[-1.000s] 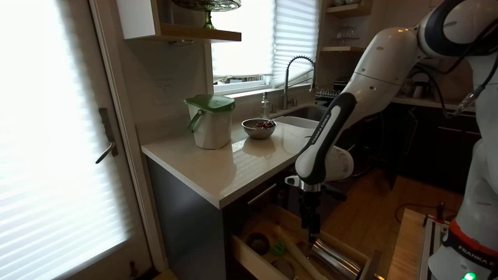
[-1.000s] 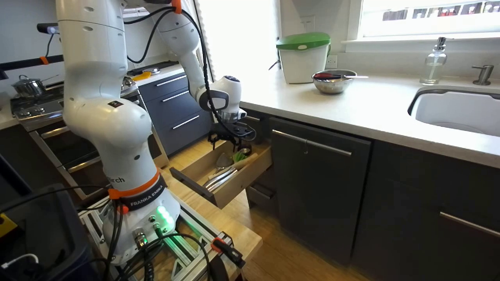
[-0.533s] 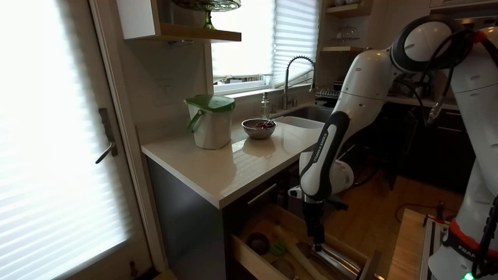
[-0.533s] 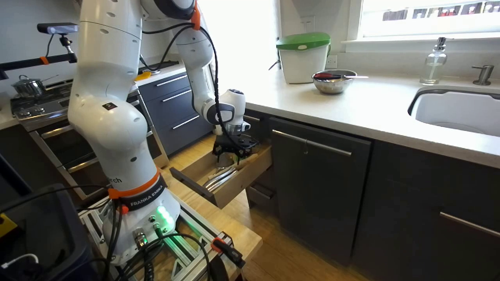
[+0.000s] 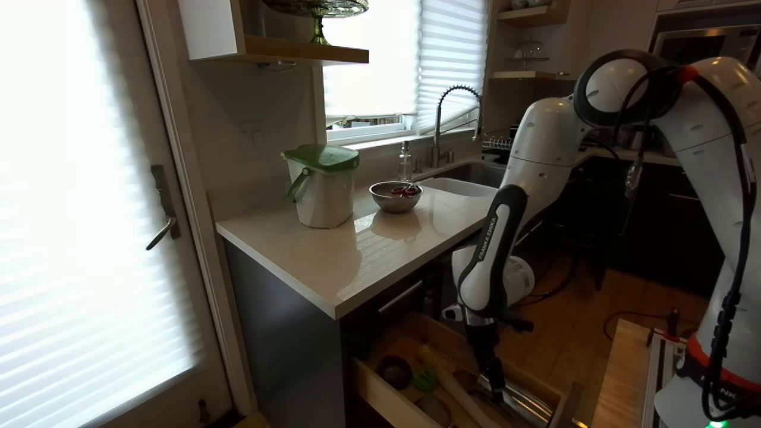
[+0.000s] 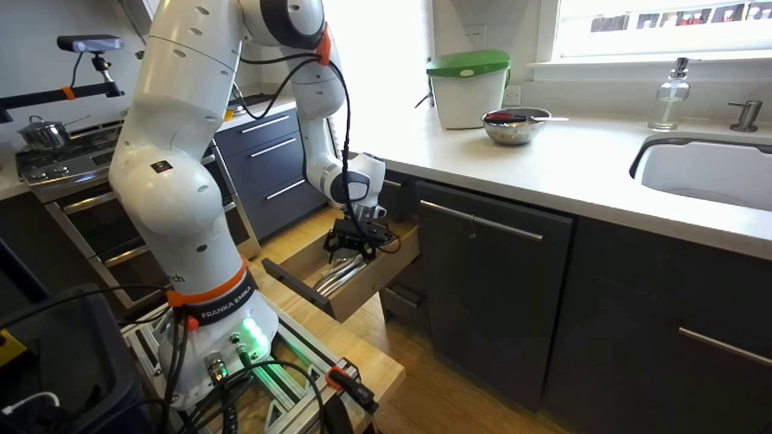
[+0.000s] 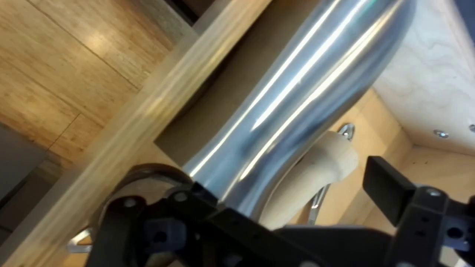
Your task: Move the silver cup from the drawer to the countertop
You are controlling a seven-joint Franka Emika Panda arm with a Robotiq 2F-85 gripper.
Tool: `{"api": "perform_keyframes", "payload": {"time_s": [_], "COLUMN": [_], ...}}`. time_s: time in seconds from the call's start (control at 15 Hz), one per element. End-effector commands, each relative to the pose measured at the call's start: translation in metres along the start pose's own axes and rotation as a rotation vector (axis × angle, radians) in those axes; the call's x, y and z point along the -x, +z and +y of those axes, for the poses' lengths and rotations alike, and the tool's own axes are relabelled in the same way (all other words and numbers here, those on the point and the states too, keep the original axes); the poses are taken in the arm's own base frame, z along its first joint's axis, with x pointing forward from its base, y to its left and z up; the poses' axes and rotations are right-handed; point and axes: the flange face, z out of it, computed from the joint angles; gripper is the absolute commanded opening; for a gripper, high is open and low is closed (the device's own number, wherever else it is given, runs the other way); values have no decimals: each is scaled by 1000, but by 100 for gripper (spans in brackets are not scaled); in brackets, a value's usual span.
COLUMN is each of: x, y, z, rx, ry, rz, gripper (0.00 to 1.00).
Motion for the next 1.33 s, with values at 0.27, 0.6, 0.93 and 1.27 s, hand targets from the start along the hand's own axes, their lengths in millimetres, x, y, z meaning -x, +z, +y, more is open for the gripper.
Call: {"api": "perform_keyframes", "payload": {"time_s": [0.27,0.6,0.93,1.27], "x": [-9,-3,2,5], "y": [-29,-40,-65,-122], "z": [-9,-7,-10,-61], "rx": [-340,-397,-342,-181], "ry": [-52,-23,-42,-198], "rz": [-66,-135,-108,5], "gripper": [42,5,1,2]}}
